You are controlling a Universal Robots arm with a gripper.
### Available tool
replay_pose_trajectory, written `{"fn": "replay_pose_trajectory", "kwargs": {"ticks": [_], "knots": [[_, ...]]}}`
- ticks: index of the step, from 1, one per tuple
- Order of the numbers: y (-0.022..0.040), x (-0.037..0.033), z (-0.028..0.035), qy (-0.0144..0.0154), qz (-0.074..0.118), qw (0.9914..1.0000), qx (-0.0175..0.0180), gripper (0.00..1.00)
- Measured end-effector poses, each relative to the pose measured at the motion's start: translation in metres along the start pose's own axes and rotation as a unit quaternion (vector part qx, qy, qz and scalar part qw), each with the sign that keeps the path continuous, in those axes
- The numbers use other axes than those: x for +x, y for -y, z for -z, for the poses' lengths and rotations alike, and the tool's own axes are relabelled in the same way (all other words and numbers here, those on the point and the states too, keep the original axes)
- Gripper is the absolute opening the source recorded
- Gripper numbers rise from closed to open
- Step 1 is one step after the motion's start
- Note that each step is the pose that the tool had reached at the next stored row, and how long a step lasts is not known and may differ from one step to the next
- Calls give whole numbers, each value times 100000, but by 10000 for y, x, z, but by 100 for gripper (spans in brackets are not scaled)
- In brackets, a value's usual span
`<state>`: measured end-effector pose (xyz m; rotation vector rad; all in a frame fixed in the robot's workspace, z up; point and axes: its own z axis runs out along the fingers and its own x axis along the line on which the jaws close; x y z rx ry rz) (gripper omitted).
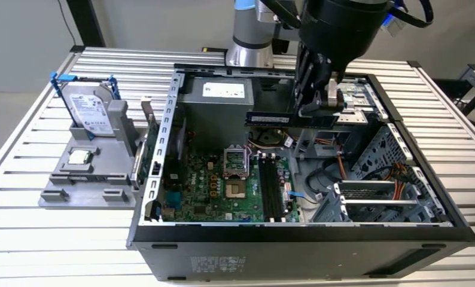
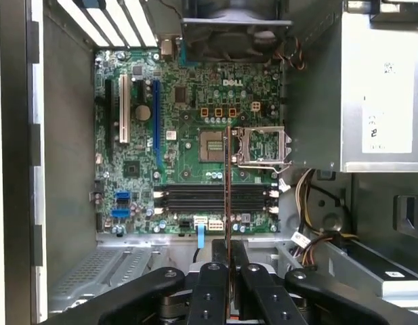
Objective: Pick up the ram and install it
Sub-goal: 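Pick up the ram and move it above insertion slot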
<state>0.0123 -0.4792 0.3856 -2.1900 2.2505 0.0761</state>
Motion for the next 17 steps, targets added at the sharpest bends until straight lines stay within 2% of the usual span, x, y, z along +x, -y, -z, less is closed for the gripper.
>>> {"fn": "replay_pose_trajectory", "kwargs": {"ticks": [4, 9, 17], "knots": [[29, -1, -14, -3, 4, 100000, 98, 0], [38, 0, -33, -5, 18, 99999, 537, 0], [49, -11, -58, 5, 20, 99998, 550, 0]]}}
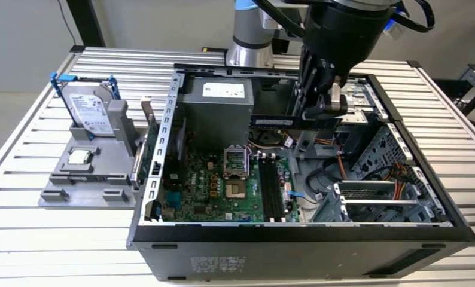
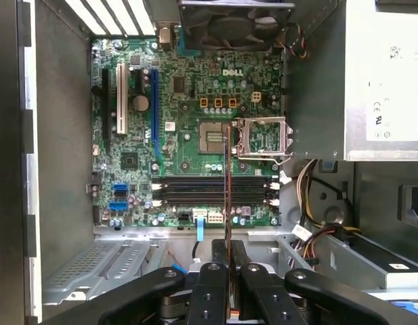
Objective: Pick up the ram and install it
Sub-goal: 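Pick up the ram and move it above insertion slot, then insert the ram into the slot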
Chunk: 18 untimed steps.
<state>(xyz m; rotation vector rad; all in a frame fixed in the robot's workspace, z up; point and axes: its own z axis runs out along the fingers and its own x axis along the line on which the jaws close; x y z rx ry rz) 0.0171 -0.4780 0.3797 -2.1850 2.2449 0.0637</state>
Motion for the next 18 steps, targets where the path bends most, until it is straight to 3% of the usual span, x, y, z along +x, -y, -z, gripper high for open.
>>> {"fn": "replay_pose_trajectory", "kwargs": {"ticks": [18], "knots": [[29, -18, -17, -2, -3, 100000, 1, 0]]}}
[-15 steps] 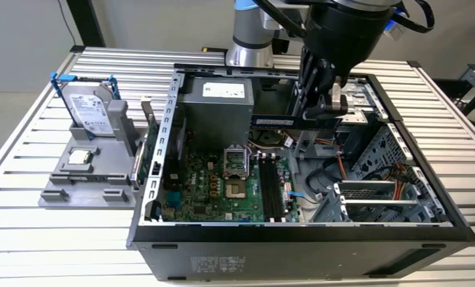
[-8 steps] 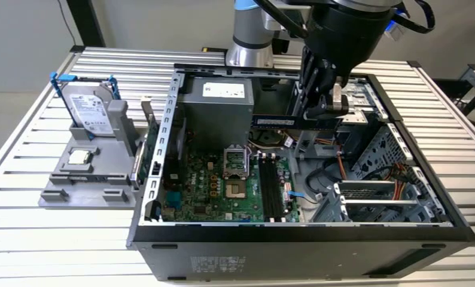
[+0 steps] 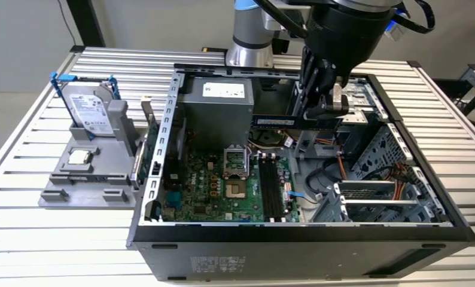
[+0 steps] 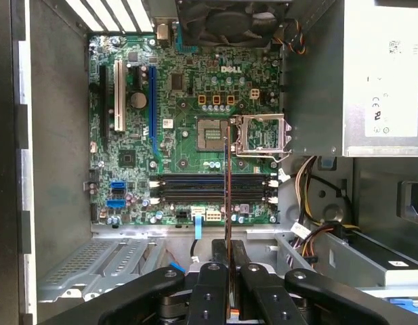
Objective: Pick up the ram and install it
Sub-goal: 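Insert the ram into the slot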
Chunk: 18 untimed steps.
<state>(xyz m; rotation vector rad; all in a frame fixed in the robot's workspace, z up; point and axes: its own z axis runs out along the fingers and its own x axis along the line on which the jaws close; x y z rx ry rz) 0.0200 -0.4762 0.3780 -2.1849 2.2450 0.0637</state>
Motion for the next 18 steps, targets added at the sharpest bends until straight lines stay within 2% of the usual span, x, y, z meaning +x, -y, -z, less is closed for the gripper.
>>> {"fn": "replay_pose_trajectory", "kwargs": {"ticks": [2, 5, 9, 13, 15, 18], "knots": [[0, 0, 0, 13, -553, 99998, 20, 0], [0, 0, -1, 65, -2598, 99966, 90, 0], [0, 0, -1, 136, -5839, 99829, 200, 0], [0, 0, -1, 212, -9187, 99576, 315, 0], [0, 0, -1, 249, -10818, 99412, 371, 0], [0, 0, -1, 310, -13295, 99111, 456, 0]]}}
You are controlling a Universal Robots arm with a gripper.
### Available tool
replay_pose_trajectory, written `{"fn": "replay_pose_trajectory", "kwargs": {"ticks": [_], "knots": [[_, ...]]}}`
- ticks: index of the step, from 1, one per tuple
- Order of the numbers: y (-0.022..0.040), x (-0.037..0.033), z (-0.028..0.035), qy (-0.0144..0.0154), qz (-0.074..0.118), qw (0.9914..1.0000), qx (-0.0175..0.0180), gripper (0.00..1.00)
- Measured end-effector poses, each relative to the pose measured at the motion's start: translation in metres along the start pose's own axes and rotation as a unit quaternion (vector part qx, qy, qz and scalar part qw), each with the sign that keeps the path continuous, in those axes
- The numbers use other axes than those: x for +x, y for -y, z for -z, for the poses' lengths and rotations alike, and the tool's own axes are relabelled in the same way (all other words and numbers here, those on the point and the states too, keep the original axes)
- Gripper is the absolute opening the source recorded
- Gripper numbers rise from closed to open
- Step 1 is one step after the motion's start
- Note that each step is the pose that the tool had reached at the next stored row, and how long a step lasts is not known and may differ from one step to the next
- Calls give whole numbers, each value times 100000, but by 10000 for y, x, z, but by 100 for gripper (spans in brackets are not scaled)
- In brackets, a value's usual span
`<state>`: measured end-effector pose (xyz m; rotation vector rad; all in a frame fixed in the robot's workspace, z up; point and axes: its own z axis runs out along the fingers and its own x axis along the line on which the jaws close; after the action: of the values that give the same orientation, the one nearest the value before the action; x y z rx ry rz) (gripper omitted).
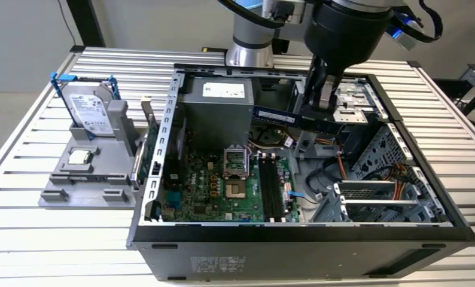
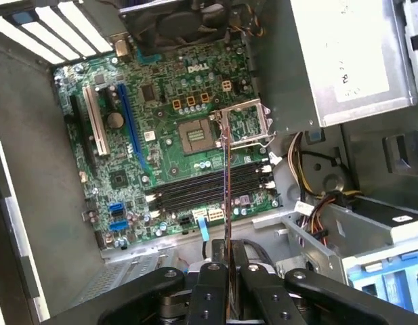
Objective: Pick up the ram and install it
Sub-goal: 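Insert the ram into the slot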
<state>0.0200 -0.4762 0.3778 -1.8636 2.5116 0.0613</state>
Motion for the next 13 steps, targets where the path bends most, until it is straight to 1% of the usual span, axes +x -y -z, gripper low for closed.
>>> {"fn": "replay_pose_trajectory", "kwargs": {"ticks": [2, 4, 7, 10, 12, 13], "knots": [[0, 0, 0, 39, -1631, 99987, 56, 0], [0, 0, 0, 76, -3293, 99946, 113, 0], [0, 0, 0, 134, -5862, 99828, 199, 0], [0, 0, -1, 200, -8458, 99641, 289, 0], [0, 0, -1, 239, -10122, 99486, 347, 0], [0, 0, -1, 258, -11038, 99388, 378, 0]]}}
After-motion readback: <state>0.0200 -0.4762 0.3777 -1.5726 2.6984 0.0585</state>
